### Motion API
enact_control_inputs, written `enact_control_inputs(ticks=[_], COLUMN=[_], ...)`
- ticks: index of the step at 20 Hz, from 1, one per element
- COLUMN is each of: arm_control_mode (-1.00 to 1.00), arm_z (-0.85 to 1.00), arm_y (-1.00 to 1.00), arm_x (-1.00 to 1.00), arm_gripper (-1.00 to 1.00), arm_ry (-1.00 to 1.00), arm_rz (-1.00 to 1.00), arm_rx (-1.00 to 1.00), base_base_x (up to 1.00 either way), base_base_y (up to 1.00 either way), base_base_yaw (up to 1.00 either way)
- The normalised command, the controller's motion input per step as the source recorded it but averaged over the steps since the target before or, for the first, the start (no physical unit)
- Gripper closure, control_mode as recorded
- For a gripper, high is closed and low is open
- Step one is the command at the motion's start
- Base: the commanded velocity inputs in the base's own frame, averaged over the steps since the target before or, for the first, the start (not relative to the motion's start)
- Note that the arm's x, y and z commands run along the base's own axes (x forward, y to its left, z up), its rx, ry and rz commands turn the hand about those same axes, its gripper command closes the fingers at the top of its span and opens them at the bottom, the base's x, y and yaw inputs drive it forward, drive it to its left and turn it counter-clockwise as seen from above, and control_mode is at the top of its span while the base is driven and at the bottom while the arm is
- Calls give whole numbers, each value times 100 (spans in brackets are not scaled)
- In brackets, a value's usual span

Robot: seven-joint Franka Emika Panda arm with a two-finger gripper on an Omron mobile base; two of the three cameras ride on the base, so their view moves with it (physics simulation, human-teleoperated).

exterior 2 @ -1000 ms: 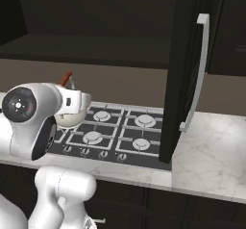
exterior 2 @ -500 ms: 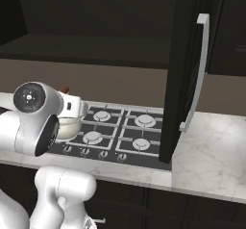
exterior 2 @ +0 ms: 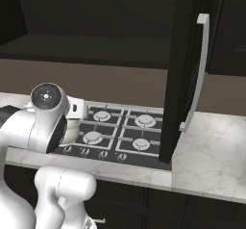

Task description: Open the cabinet, pick the kettle from the cabinet, and place it in the sink.

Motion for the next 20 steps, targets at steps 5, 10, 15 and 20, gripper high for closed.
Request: enact_control_inputs(ticks=[5, 10, 15, 20], arm_control_mode=[-100, -100, -100, -100], arm_z=[-31, -6, 0, 0], arm_y=[7, 2, 0, 0], arm_x=[11, 2, 0, 0], arm_gripper=[100, 100, 100, 100], arm_ry=[0, 3, 0, 0], arm_rz=[9, 2, 0, 0], arm_rx=[2, 2, 0, 0], base_base_x=[0, 0, 0, 0], base_base_y=[0, 0, 0, 0], base_base_yaw=[0, 0, 0, 0])
